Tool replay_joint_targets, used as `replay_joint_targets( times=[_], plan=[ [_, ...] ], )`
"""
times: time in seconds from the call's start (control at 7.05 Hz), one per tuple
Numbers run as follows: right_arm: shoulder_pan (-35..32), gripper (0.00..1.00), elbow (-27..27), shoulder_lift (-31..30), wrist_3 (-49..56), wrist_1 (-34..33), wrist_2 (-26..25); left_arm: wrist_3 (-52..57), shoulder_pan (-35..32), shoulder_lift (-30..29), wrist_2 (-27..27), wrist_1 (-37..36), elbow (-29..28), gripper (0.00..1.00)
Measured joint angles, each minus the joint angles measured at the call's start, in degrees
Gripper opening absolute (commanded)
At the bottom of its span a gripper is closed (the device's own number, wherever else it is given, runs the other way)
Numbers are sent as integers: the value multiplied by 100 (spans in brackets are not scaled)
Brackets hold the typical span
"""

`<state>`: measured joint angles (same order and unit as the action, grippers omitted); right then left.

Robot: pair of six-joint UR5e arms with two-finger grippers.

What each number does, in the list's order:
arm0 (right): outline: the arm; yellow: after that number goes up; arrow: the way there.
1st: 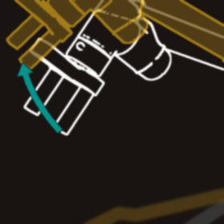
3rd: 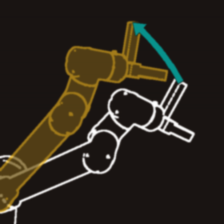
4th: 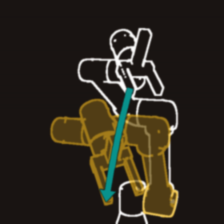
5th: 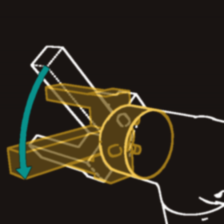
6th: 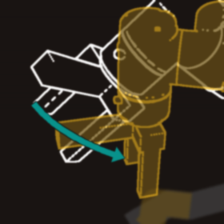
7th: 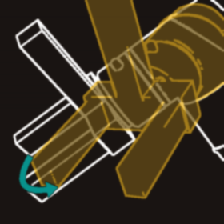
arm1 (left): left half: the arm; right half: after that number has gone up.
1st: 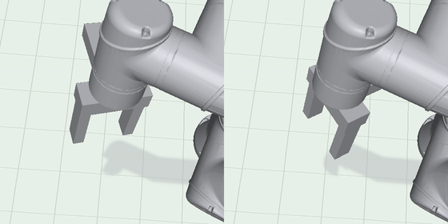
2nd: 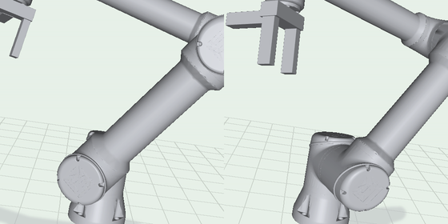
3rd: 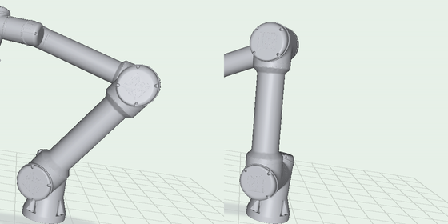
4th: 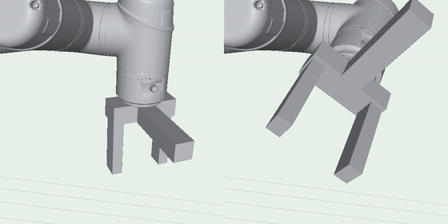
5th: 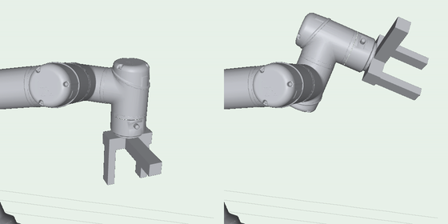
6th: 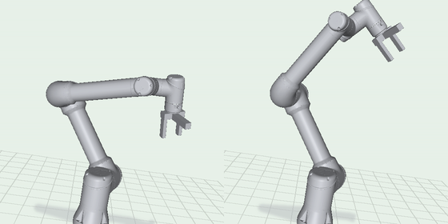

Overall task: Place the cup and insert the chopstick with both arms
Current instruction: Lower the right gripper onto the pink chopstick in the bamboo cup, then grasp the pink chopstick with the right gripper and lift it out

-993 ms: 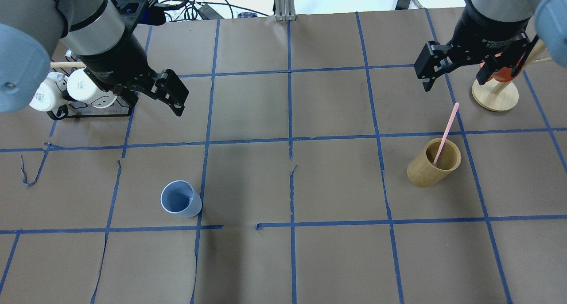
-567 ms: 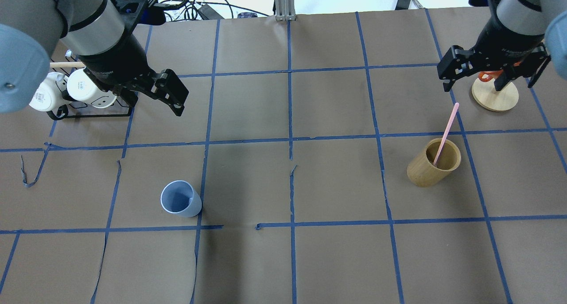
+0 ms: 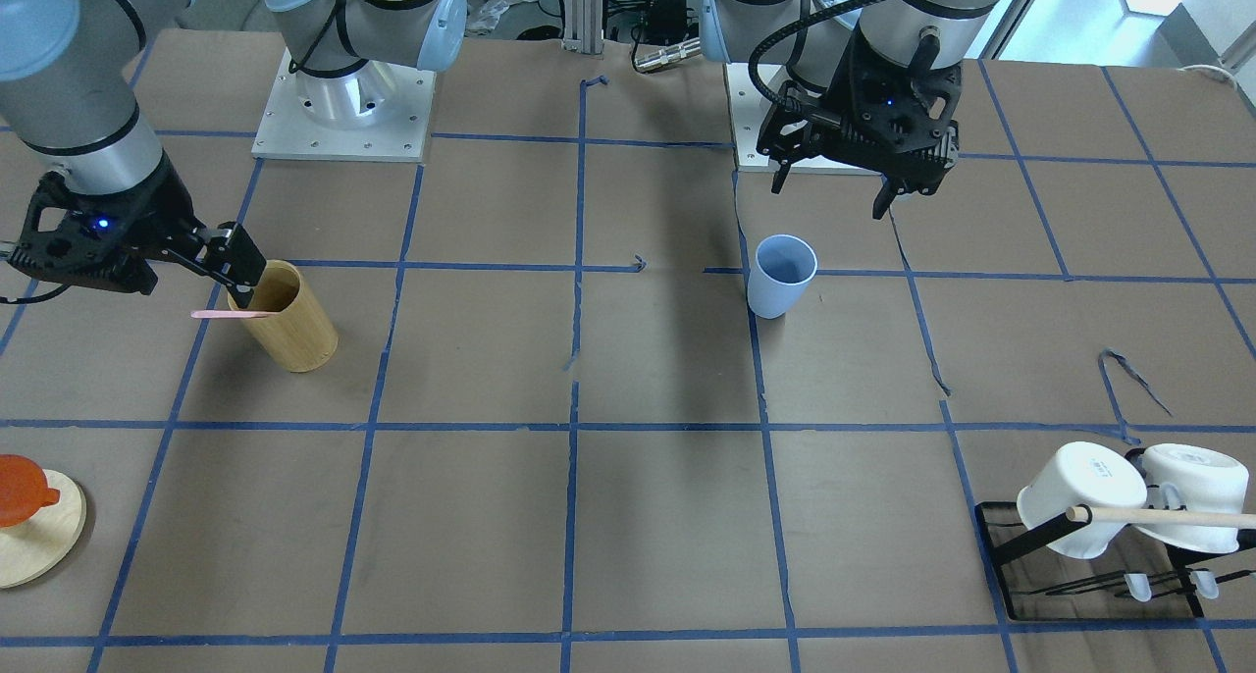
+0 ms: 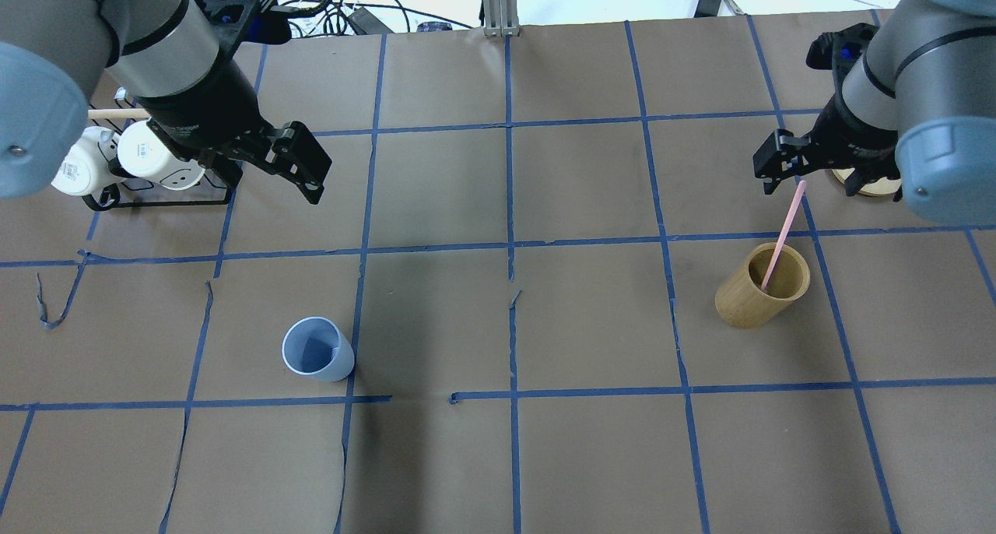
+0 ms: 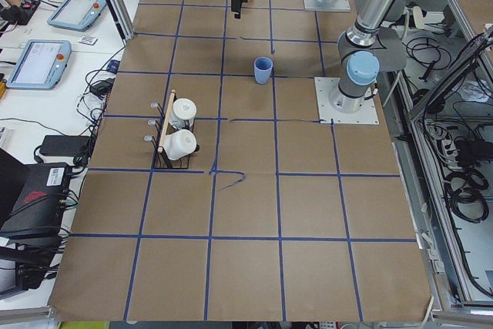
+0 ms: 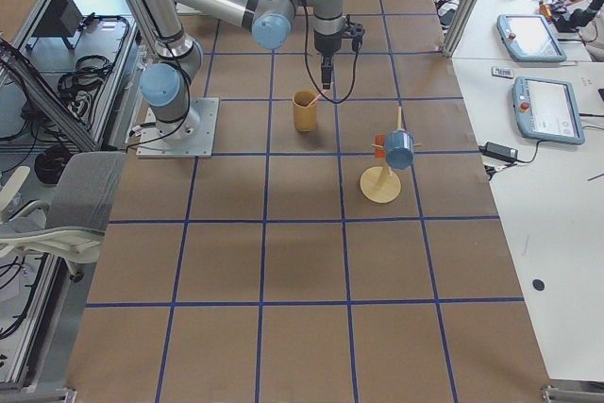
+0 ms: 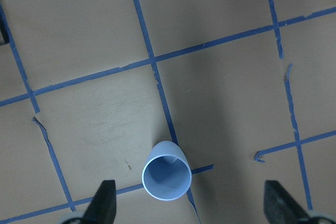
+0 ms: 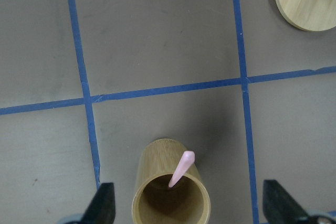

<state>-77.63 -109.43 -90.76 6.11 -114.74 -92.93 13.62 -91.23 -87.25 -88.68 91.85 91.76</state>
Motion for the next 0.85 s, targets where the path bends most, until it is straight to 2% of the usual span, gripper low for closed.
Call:
replay_joint_targets(
  times=[0.14, 0.28, 0.43, 0.57, 0.85],
  plan=[
    [2, 65, -287, 3, 11, -489, -5, 0, 2, -1, -2, 0, 0, 100],
    [2, 51, -436, 7, 7, -762, -10, 0, 6, -1, -6, 0, 0, 100],
    [2, 49, -492, 11, -7, -867, -13, 0, 7, 3, -8, 0, 0, 100],
    [2, 37, -507, 11, -16, -902, -14, 0, 11, 5, -9, 0, 0, 100],
    [2, 33, -509, 6, -23, -917, -14, 0, 12, 14, -13, 0, 23, 100]
  ],
)
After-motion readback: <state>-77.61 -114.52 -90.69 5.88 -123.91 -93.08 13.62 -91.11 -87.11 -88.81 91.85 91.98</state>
